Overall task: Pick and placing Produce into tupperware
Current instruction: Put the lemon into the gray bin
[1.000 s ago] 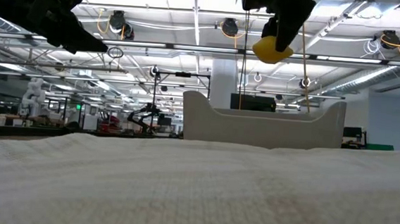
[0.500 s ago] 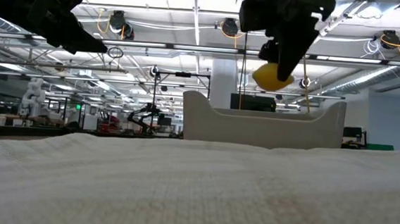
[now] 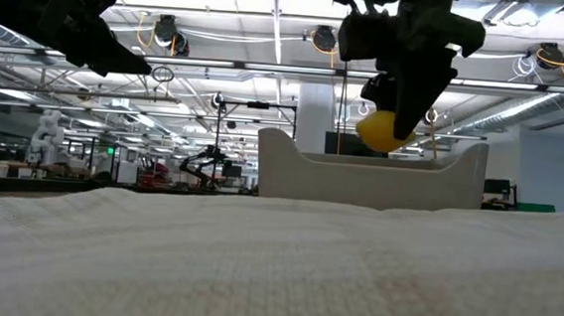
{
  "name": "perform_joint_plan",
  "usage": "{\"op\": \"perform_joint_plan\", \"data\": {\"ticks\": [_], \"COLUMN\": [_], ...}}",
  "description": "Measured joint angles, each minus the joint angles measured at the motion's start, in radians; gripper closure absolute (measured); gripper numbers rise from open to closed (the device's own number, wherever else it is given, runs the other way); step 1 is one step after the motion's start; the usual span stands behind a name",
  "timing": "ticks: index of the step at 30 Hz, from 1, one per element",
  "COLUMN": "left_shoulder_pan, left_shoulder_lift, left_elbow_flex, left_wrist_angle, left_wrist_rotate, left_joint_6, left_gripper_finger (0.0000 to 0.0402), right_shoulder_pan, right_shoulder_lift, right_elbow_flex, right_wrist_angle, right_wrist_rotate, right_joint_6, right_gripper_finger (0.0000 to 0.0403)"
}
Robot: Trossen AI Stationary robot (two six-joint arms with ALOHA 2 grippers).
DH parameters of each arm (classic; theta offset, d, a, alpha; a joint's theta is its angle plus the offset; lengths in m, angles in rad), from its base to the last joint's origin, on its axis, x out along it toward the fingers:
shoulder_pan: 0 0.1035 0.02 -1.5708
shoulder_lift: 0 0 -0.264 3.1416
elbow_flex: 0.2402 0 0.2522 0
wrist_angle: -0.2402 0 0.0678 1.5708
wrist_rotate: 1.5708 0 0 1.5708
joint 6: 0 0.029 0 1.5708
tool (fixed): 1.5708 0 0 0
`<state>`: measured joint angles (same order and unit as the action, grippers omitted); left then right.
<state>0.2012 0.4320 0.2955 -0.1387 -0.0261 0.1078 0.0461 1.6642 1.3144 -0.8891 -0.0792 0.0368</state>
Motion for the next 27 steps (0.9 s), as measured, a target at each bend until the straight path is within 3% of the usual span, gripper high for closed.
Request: {"op": "perform_joint_plan", "data": {"ticks": [9, 27], "left_shoulder_pan": [0.0, 0.0], "left_shoulder_lift": [0.0, 0.0], "left_elbow_flex": [0.0, 0.0], "left_wrist_angle": [0.0, -0.003], "left_wrist_rotate": [0.0, 0.002], "left_joint_6": [0.0, -0.006], "left_gripper_finger": [0.038, 0.038], "right_shoulder_pan": [0.073, 0.073], "right_shoulder_lift": [0.018, 0.133], "right_elbow_flex": [0.0, -0.001], "right_wrist_angle": [0.001, 0.025], "right_wrist_rotate": [0.107, 0.108], "right_joint_6": [-0.062, -0.039], "right_gripper_finger": [0.0216, 0.0216]}}
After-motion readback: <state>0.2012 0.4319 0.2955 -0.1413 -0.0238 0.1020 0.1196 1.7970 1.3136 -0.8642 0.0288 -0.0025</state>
